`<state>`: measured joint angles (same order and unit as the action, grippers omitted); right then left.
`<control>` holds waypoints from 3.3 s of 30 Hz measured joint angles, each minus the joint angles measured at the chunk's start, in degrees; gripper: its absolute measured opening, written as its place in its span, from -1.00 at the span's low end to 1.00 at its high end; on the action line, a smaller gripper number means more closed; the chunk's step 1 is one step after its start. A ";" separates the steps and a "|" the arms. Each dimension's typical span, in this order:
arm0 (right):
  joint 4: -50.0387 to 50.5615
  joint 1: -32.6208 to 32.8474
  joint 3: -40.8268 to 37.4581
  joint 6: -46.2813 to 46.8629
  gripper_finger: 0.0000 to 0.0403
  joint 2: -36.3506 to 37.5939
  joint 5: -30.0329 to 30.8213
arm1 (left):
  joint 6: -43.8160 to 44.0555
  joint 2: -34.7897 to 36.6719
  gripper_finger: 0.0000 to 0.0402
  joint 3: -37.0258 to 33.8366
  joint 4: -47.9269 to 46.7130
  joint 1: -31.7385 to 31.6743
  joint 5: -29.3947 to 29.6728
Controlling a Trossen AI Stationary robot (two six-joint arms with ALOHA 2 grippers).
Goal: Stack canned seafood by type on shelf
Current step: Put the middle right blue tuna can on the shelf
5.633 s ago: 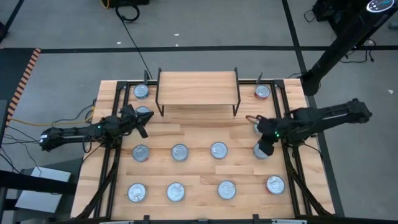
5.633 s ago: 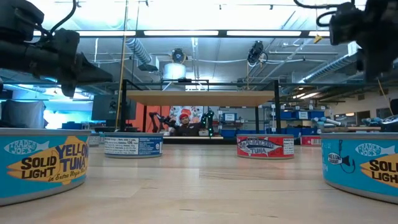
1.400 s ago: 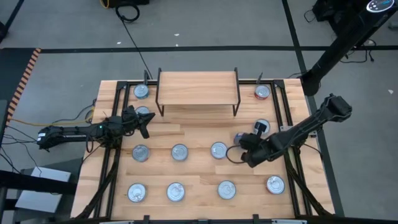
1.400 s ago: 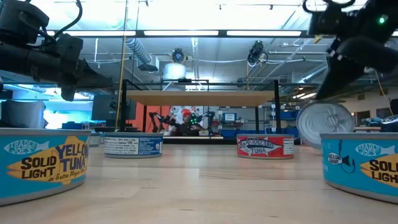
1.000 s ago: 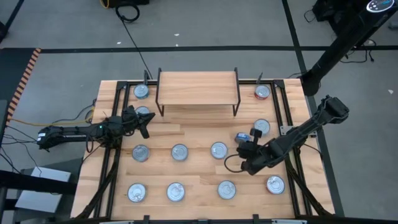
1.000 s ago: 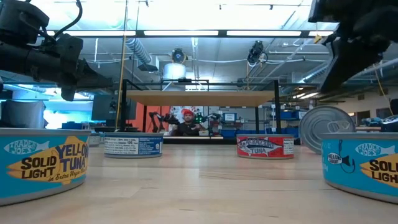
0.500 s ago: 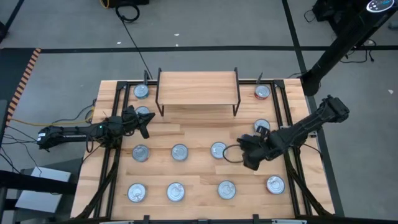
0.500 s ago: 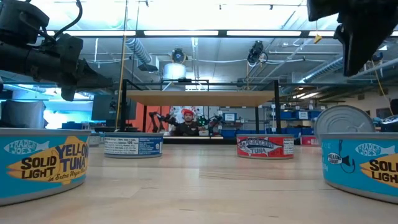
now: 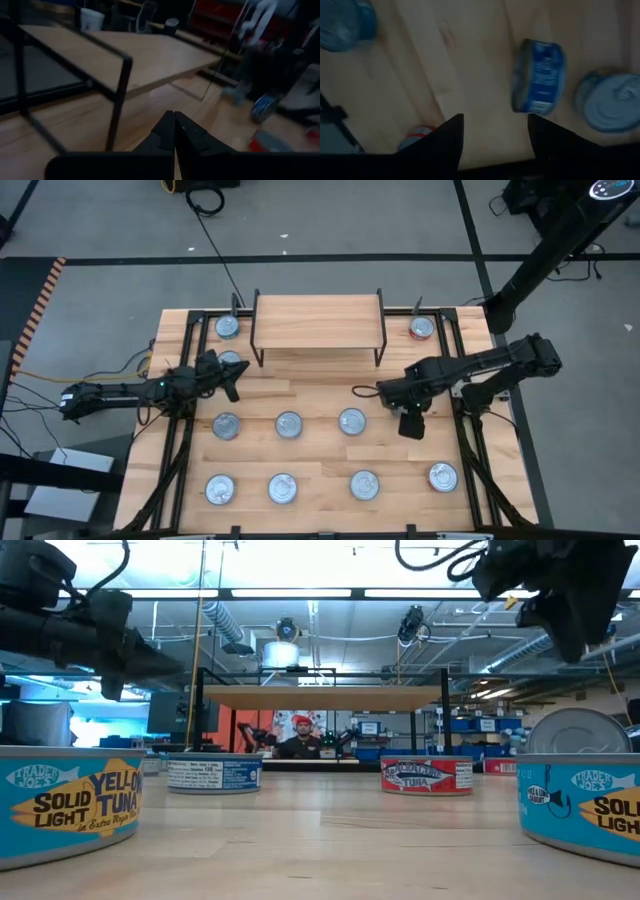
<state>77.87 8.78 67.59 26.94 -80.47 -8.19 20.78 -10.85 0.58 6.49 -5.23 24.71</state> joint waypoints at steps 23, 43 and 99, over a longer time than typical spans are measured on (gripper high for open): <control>-5.64 0.05 -0.04 3.74 0.24 0.55 7.71 | 3.09 -8.51 -0.98 4.94 3.89 0.09 -15.64; -3.22 -6.75 -0.31 1.51 0.53 -7.79 8.96 | -4.21 -16.94 -0.97 4.98 5.98 0.09 -17.74; -30.63 -18.38 13.81 1.17 -0.27 -8.37 -8.43 | -3.82 -16.90 -0.96 4.98 8.88 0.07 -11.23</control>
<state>47.25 -9.60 81.41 28.10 -88.84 -16.62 16.96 -27.75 5.56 15.38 -5.17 13.47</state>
